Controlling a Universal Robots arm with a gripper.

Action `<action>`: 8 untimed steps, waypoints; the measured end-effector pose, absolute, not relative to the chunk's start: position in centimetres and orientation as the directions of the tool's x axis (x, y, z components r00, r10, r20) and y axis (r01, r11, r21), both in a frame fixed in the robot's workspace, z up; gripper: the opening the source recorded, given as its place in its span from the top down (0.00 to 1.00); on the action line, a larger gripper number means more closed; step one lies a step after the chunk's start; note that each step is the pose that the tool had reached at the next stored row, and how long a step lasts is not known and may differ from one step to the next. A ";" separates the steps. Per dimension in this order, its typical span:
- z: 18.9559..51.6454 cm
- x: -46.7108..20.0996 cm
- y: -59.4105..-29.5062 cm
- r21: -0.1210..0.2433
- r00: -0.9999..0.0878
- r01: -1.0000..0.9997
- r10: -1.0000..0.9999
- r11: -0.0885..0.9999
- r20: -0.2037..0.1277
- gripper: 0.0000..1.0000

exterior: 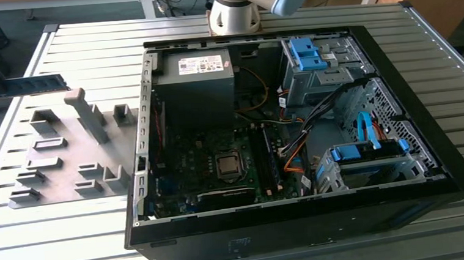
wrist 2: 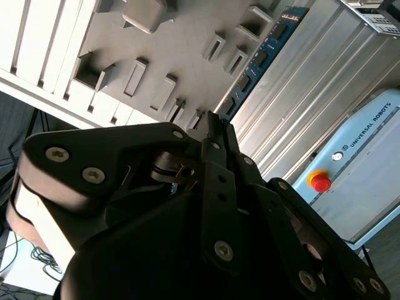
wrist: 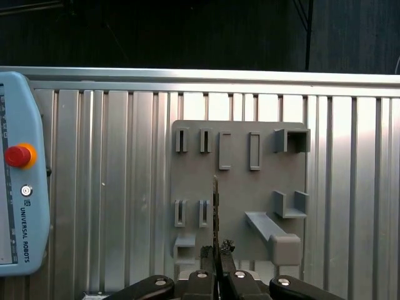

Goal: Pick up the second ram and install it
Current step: 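Pick up the second ram and move it above second insertion slot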

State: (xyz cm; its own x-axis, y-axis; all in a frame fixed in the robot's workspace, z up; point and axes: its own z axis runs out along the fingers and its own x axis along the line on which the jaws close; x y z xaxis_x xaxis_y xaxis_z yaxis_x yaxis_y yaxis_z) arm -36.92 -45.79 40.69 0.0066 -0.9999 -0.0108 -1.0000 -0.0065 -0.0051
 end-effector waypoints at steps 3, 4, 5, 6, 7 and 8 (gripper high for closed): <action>40.7 -36.7 -45.8 -0.005 0.007 -1.000 -1.000 -0.006 -0.011 0.86; 40.7 -36.6 -45.8 -0.005 0.007 -1.000 -1.000 -0.006 -0.011 0.86; 40.7 -36.5 -45.8 -0.005 0.007 -1.000 -1.000 -0.006 -0.011 0.86; 40.7 -36.4 -45.8 -0.005 0.007 -1.000 -1.000 -0.007 -0.011 0.86; 40.7 -36.3 -45.8 -0.005 0.007 -1.000 -1.000 -0.006 -0.011 0.86; 40.7 -36.2 -45.8 -0.005 0.007 -1.000 -1.000 -0.006 -0.011 0.86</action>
State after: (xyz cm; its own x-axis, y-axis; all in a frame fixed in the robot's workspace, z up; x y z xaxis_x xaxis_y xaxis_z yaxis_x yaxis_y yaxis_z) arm -36.20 -45.79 40.69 0.0065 -0.9999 -0.0106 -1.0000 -0.0065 -0.0052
